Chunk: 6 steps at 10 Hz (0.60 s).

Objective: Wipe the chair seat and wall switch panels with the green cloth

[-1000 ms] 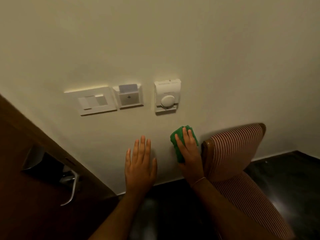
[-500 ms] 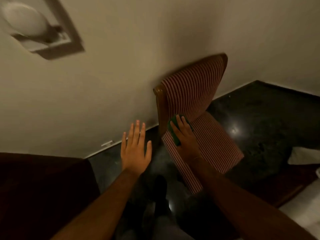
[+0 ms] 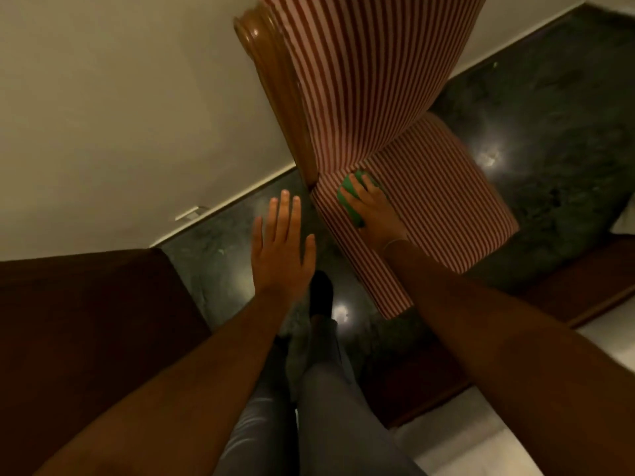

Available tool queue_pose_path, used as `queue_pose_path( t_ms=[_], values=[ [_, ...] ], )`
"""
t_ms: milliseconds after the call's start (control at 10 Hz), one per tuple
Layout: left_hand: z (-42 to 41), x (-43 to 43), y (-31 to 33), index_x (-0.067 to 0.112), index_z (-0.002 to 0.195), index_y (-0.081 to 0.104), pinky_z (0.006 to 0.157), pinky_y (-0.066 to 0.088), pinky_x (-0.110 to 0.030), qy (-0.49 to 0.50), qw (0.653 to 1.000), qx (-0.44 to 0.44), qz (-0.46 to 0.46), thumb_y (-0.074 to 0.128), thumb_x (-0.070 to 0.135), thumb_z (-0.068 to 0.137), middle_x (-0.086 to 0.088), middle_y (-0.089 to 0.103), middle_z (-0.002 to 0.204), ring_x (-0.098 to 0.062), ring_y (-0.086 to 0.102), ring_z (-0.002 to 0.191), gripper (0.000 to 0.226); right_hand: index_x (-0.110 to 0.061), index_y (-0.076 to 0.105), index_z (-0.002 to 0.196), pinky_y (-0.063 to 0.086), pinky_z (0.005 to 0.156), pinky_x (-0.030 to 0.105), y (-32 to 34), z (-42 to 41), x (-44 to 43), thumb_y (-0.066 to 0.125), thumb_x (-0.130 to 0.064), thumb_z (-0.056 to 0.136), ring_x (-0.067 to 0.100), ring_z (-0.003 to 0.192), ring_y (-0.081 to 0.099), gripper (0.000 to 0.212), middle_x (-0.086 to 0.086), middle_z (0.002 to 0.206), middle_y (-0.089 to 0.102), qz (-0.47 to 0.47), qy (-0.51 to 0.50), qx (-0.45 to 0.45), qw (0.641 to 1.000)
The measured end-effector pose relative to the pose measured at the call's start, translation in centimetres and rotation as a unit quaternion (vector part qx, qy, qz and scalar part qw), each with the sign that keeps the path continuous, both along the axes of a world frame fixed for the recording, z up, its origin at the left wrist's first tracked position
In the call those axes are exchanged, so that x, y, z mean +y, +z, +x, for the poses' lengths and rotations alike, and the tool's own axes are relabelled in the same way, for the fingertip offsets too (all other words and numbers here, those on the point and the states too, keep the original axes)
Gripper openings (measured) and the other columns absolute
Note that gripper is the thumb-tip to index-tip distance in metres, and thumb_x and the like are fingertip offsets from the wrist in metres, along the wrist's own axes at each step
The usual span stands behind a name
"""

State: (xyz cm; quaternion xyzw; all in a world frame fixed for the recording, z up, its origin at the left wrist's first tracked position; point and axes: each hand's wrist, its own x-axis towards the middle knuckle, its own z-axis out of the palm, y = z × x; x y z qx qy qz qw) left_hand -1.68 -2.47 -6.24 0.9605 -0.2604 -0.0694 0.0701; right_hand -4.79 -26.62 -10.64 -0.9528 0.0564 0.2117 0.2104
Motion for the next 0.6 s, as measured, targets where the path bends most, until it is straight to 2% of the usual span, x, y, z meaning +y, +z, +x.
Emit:
queue_pose_path(
  t_ms=[100, 200, 300, 400, 500, 600],
  values=[
    [-0.3, 0.1, -2.1, 0.014, 0.18, 0.021, 0.141, 0.009, -0.05, -0.005, 1.0, 0.028, 0.01, 0.04, 0.046, 0.115, -0.008, 0.011, 0.188, -0.025, 0.007, 0.174, 0.075, -0.026, 0.032, 0.167, 0.016, 0.132, 0.057, -2.7, 0.5, -0.6, 0.063, 0.004, 0.087, 0.037, 0.167, -0.001, 0.091, 0.007, 0.18, 0.007, -0.001, 0.013, -0.003, 1.0],
    [-0.1, 0.6, -3.4, 0.015, 0.181, 0.014, 0.14, -0.002, -0.045, -0.004, 0.999, 0.047, 0.026, 0.038, 0.048, 0.116, -0.006, 0.003, 0.189, -0.021, -0.004, 0.173, 0.077, -0.029, 0.028, 0.168, 0.011, 0.133, 0.054, -4.6, 1.8, -0.8, 0.061, 0.008, 0.087, 0.036, 0.167, -0.004, 0.095, 0.007, 0.18, 0.004, -0.002, 0.006, 0.02, 1.0],
    [0.2, 1.4, -4.0, 0.016, 0.181, 0.012, 0.139, -0.01, -0.041, -0.005, 0.998, 0.05, 0.033, 0.036, 0.048, 0.116, -0.005, 0.001, 0.189, -0.021, -0.007, 0.173, 0.077, -0.03, 0.018, 0.171, 0.005, 0.134, 0.053, -5.7, 2.4, -0.6, 0.06, 0.008, 0.091, 0.035, 0.167, -0.01, 0.098, 0.007, 0.18, -0.004, -0.003, -0.007, 0.059, 0.998],
    [0.6, 2.0, -3.4, 0.018, 0.181, 0.009, 0.139, -0.011, -0.042, -0.007, 0.997, 0.057, 0.049, 0.033, 0.049, 0.116, -0.005, -0.001, 0.189, -0.022, -0.005, 0.174, 0.077, -0.029, 0.012, 0.172, 0.0, 0.134, 0.055, -5.4, 2.4, 0.0, 0.067, -0.02, 0.1, 0.035, 0.166, -0.012, 0.091, 0.006, 0.18, -0.007, -0.039, -0.006, 0.09, 0.995],
    [1.1, 2.7, -2.1, 0.017, 0.181, 0.011, 0.141, -0.001, -0.046, -0.01, 0.997, 0.055, 0.044, 0.034, 0.05, 0.115, -0.006, 0.003, 0.189, -0.025, 0.002, 0.175, 0.077, -0.027, 0.008, 0.172, 0.002, 0.133, 0.057, -3.4, 2.6, 0.4, 0.071, -0.052, 0.095, 0.033, 0.167, -0.012, 0.103, 0.006, 0.18, -0.009, -0.062, 0.013, 0.097, 0.993],
    [1.8, 3.1, 0.1, 0.016, 0.18, 0.017, 0.141, 0.006, -0.049, 0.0, 0.999, 0.019, 0.027, 0.039, 0.048, 0.115, -0.007, 0.011, 0.188, -0.026, 0.01, 0.175, 0.076, -0.024, 0.01, 0.172, 0.002, 0.133, 0.056, -1.3, 2.1, 1.2, 0.063, -0.059, 0.098, 0.031, 0.167, -0.007, 0.098, 0.004, 0.181, -0.003, -0.055, -0.007, 0.025, 0.998]
  ],
)
